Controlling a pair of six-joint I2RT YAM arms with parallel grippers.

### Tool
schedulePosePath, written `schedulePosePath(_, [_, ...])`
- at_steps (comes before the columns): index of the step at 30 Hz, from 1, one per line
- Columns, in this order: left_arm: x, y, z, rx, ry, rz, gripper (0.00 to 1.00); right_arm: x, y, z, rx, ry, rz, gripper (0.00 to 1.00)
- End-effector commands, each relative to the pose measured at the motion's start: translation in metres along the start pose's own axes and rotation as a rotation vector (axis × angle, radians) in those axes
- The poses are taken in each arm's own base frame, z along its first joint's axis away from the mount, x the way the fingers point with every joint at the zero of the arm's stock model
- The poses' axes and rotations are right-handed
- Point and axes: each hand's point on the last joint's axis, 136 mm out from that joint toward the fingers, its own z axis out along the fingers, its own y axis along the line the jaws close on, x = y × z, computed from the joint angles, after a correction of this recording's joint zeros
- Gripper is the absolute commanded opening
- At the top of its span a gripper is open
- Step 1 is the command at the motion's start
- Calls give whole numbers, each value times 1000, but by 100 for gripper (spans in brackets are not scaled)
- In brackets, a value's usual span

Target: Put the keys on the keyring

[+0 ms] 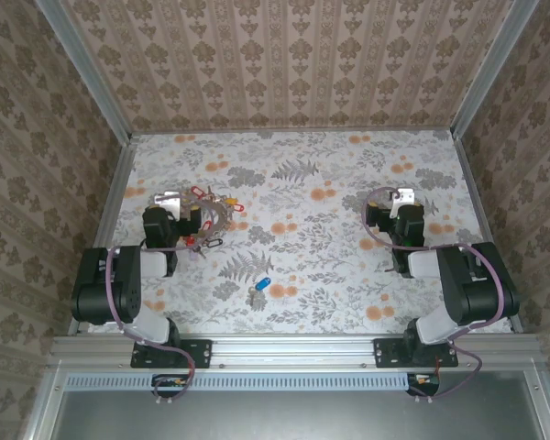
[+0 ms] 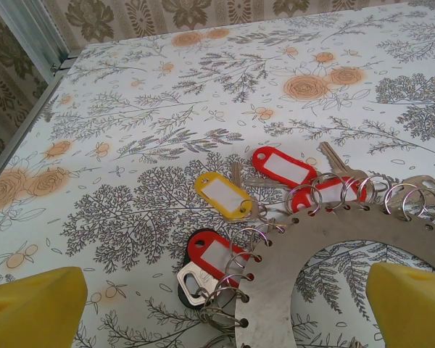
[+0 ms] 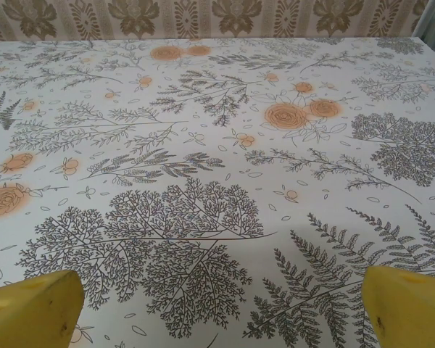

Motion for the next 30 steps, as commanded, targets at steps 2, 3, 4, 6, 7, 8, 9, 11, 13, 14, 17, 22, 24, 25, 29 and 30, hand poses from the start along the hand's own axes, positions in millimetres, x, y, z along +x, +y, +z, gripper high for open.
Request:
schedulePosePath(2, [-8, 0, 1, 7, -19, -17, 100, -11, 0, 1, -3, -30, 15, 100])
schedulePosePath(3, [-8, 0, 1, 7, -18, -17, 100, -11, 0, 2, -3, -28, 15, 100])
schedulePosePath(4, [-8, 0, 1, 7, -18, -18, 100, -11, 0, 1, -4, -29, 15, 100])
schedulePosePath(6, [-8, 0, 1, 8, -18, -17, 100, -11, 0, 1, -4, -29, 15, 100])
schedulePosePath(7, [-8, 0, 1, 7, -18, -17, 100, -11, 0, 1, -4, -29, 16, 100])
schedulePosePath(8, [-8, 0, 1, 8, -20, -17, 100, -11, 0, 2, -3, -30, 15, 100])
schedulePosePath(9, [-8, 0, 1, 7, -18, -18, 100, -11, 0, 2, -3, -30, 15, 100])
schedulePosePath(11, [-8, 0, 1, 7, -19, -17, 100, -11, 0, 2, -3, -28, 15, 100])
schedulePosePath(13, [-8, 0, 1, 8, -19, -17, 100, -10, 0, 2, -5, -27, 15, 100])
schedulePosePath(14, [-7, 0, 1, 8, -17, -17, 100, -11, 0, 2, -4, -27, 15, 100])
schedulePosePath(17, [-8, 0, 1, 8, -18, -17, 100, -10, 0, 2, -3, -27, 15, 100])
schedulePosePath(22, [-8, 0, 1, 14, -19, -20, 100, -11, 0, 2, -4, -28, 15, 100])
schedulePosePath(24, [-7, 0, 1, 13, -17, -21, 100, -10, 0, 2, -3, -26, 16, 100])
schedulePosePath(25, [-8, 0, 1, 14, -18, -21, 100, -11, 0, 2, -3, -28, 16, 99])
schedulePosePath(29, [-8, -2, 0, 24, -23, -19, 100, -11, 1, 1, -11, -31, 14, 100])
schedulePosePath(30, [-9, -6, -1, 49, -29, -6, 100, -11, 7, 1, -42, -31, 0, 100])
